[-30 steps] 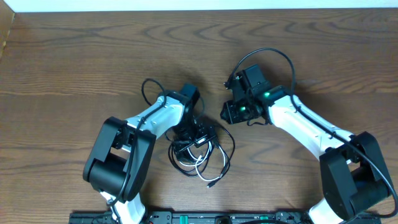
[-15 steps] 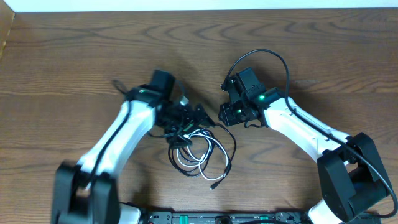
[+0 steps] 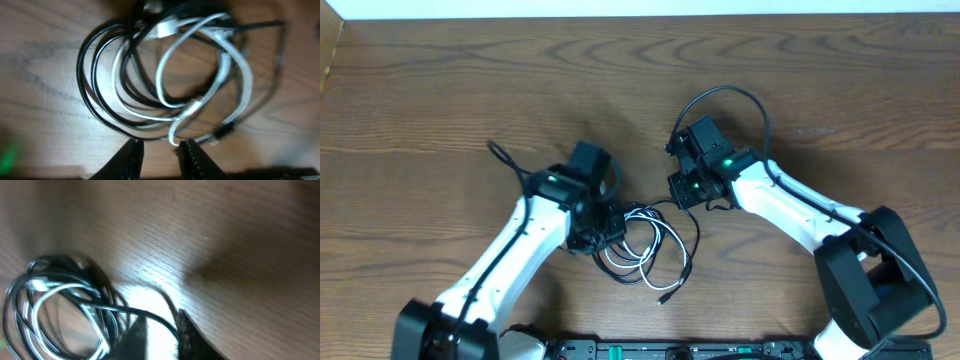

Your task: Untangle cables

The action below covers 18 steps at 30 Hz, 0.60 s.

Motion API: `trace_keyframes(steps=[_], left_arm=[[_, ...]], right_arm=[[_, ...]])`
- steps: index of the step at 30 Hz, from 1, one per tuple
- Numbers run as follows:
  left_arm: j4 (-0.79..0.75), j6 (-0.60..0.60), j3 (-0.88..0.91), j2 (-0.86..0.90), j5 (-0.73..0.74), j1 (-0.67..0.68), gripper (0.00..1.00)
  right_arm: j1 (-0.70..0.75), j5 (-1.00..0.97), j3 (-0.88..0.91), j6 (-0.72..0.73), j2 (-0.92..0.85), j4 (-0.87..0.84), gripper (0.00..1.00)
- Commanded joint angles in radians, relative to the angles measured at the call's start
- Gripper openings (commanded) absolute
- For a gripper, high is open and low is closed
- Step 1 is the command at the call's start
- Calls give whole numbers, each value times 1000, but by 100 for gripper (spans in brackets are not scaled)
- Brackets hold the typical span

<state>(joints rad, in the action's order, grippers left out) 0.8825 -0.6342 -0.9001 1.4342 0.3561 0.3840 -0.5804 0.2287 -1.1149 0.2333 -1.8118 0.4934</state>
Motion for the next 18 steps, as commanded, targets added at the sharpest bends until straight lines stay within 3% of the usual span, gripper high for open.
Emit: trace_keyframes(steps=[1, 4, 6, 9, 18], left_arm=[[-22, 5, 41, 34, -59, 4, 30], [-42, 4, 45, 61, -127, 4, 31], [-63, -8, 46, 84, -139, 4, 31], [-82, -37, 46, 117, -139, 8, 35], [-93, -41, 46, 233, -137, 27, 41]], right_arm=[[-5, -21, 12, -7, -19, -5, 9], [-6, -20, 13, -6, -20, -5, 9], [-10, -20, 13, -6, -20, -4, 21], [-18, -21, 14, -8, -22, -4, 30], [-40, -35, 27, -52, -23, -4, 35]])
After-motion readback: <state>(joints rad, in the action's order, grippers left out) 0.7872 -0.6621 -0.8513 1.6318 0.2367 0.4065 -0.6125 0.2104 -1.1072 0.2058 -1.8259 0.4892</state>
